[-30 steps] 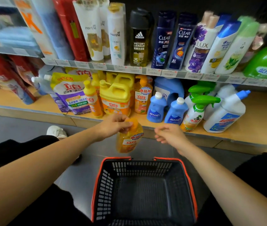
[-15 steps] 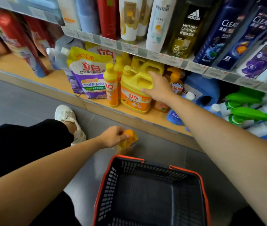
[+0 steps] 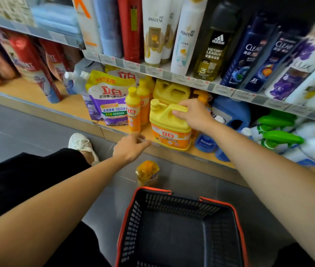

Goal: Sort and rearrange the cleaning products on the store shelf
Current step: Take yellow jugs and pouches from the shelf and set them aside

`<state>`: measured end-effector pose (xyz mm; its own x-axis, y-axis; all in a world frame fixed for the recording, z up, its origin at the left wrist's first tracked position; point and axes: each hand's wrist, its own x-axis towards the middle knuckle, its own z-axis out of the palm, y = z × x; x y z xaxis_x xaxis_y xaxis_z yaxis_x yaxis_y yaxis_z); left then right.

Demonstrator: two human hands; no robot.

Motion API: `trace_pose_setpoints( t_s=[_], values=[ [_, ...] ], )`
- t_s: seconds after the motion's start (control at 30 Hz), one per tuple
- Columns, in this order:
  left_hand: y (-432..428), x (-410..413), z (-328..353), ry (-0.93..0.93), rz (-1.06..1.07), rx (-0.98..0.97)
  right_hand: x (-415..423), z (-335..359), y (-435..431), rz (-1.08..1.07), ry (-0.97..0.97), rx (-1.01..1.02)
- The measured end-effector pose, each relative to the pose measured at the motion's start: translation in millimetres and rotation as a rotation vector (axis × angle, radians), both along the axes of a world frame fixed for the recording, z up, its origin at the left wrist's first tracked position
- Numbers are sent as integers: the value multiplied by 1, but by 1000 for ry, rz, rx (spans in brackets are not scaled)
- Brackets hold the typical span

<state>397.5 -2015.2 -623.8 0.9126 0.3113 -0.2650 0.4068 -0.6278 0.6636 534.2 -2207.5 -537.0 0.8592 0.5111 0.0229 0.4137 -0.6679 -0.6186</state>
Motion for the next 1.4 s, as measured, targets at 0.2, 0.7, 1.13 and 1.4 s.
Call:
trace_pose_setpoints(
  t_s=[0.2,0.7,1.13,1.4],
  values=[
    [-44,-3,64,-467,-138,-413,-42,50,-65,44,64,96],
    [-130,-41,113,-405,-553,-605,-119,54,-201,63,340,338],
    [-170,-33,69,-523,-667,-153,-135,14,-211,-34,-65,-75],
    [-175,-28,78,-331,-844,-399,-120,32,-232,17,236,96]
  ],
)
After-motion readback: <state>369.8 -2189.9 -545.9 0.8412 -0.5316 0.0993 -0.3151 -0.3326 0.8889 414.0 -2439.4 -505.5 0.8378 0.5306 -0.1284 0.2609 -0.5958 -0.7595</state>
